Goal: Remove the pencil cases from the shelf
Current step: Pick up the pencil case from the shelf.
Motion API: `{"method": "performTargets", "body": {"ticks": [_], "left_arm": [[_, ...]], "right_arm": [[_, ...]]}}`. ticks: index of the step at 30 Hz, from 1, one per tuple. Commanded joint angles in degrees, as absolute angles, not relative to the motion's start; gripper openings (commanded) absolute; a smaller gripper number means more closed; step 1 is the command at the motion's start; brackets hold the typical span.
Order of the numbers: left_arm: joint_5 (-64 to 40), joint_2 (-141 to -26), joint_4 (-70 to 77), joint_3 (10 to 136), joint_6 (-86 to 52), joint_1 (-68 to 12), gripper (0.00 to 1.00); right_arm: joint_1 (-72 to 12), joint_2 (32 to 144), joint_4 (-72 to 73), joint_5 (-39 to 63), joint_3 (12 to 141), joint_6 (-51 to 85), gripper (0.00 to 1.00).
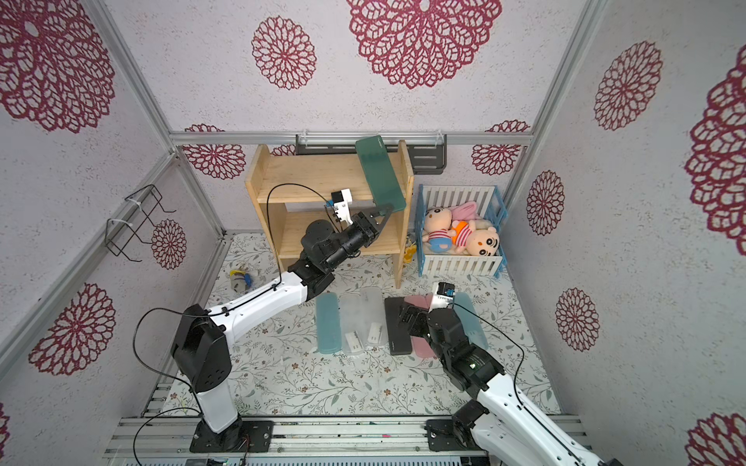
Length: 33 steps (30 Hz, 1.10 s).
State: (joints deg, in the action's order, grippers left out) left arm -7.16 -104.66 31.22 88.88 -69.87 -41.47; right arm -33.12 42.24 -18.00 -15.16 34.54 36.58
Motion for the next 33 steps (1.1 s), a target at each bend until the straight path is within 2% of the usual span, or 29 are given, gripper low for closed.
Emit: {"method": "performTargets", "body": {"ticks": [1,8,17,23,33], "left_arm": [[-5.72,-101.33,31.40,87.60,-65.47,-41.41,0.00],[-6.99,-95.22,35.07,80.44,-58.83,-41.41,0.00],[-1.68,-72.24,36.21,51.68,-39.74,-41.19,0.00],[2.74,-53.00,20.24,39.59,-32.65,-41.05,0.00],[9.54,-24.34,-1.87,30.09,-35.54,-41.22,0.00]], "right_arm": [[-32.76,40.55,-16.61,-14.72,35.77,36.12,0.99],[-32.93,40.58,-15.44,-10.73,38.38,34.92,0.99],[-36.52,42.72,-11.97,-8.39,51.85,30.52,0.99],[-40.32,51.94,-7.44,-4.30,59.88,27.74,0.99],[-54.51,70.81,-1.62,-6.68,74.33,21.33,0.99]]}}
